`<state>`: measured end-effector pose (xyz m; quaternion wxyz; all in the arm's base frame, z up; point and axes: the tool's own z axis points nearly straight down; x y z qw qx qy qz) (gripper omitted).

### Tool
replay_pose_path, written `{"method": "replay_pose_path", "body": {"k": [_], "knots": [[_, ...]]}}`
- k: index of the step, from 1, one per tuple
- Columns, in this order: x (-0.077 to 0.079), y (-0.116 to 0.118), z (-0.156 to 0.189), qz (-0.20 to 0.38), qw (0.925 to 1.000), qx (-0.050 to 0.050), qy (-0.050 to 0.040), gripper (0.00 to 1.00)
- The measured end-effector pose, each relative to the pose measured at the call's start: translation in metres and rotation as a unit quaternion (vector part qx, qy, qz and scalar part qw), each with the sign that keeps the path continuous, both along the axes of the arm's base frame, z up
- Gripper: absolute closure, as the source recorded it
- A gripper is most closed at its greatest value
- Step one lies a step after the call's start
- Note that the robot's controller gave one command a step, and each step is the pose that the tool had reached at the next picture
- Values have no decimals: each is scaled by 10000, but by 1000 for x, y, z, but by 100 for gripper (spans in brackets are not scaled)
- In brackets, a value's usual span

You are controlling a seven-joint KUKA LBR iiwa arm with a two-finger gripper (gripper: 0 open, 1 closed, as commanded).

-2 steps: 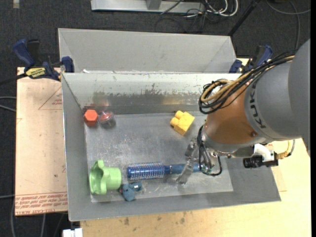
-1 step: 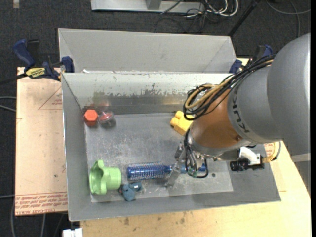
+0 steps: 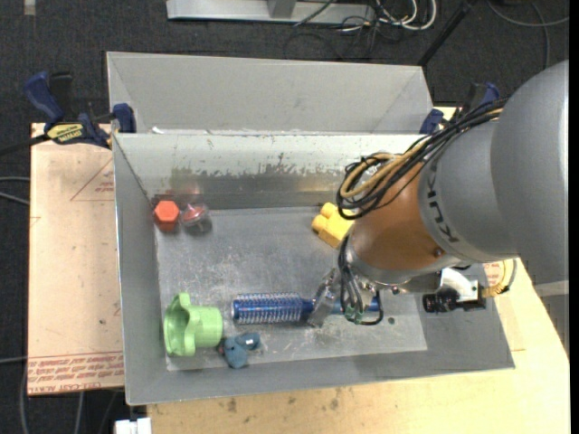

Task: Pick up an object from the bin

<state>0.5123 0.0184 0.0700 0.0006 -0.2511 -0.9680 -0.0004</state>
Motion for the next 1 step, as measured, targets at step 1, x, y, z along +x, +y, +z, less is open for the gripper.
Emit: {"method": "replay_pose_path", "body": {"k": [1], "knots": [[1,-9,149,-92,9999,-6,-42,100]]}}
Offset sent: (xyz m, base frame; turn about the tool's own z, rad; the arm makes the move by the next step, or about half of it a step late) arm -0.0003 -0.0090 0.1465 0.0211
